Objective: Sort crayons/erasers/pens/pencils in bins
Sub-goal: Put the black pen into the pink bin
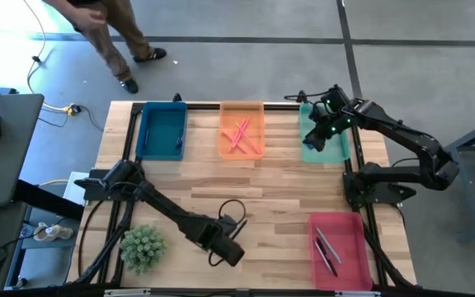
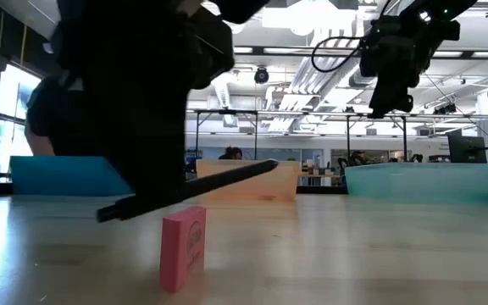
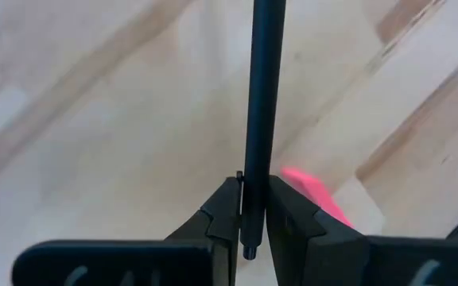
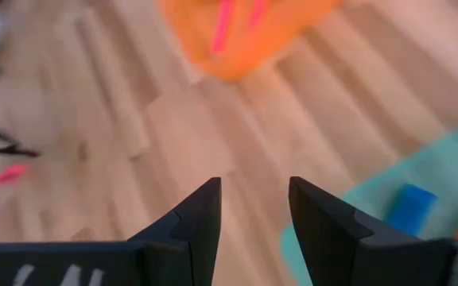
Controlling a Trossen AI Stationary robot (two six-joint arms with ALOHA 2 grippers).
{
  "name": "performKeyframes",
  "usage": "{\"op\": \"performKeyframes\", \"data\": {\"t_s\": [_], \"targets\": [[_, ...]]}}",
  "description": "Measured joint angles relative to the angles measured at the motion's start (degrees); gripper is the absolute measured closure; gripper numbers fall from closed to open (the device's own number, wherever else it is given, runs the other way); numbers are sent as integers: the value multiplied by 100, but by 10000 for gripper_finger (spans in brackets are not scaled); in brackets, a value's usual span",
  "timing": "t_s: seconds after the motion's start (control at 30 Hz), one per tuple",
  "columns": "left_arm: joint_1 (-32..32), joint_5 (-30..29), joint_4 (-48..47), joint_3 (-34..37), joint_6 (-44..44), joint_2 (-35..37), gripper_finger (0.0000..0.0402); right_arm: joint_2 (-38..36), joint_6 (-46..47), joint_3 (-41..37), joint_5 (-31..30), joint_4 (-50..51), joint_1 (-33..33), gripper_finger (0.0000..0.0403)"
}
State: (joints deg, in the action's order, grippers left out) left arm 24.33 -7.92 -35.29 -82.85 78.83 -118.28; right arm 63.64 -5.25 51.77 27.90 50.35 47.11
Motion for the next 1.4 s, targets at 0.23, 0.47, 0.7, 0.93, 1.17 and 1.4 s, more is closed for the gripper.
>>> {"op": "performKeyframes", "data": {"t_s": [0.23, 0.47, 0.7, 0.93, 1.17, 1.4], "targets": [[-428, -9, 201, -2, -764, 4, 369, -42, -114, 0, 588, 17, -542, 261], [-861, 4, 659, -7, -1515, 11, 369, -42, -235, 0, 649, 186, -1095, 261], [-1296, 104, 1586, -11, -2181, 14, 369, -177, -514, 0, 1618, 229, -1471, 261], [-1697, 142, 2698, -12, -2848, 20, 369, -891, -106, 0, 2022, 88, -1582, 261], [-2061, 256, 3884, -13, -3383, 22, 369, -1690, 295, 0, 2034, -191, -1793, 261], [-2280, 513, 4853, -13, -3912, 22, 369, -1881, 1082, 0, 1868, -609, -1964, 258]]}}
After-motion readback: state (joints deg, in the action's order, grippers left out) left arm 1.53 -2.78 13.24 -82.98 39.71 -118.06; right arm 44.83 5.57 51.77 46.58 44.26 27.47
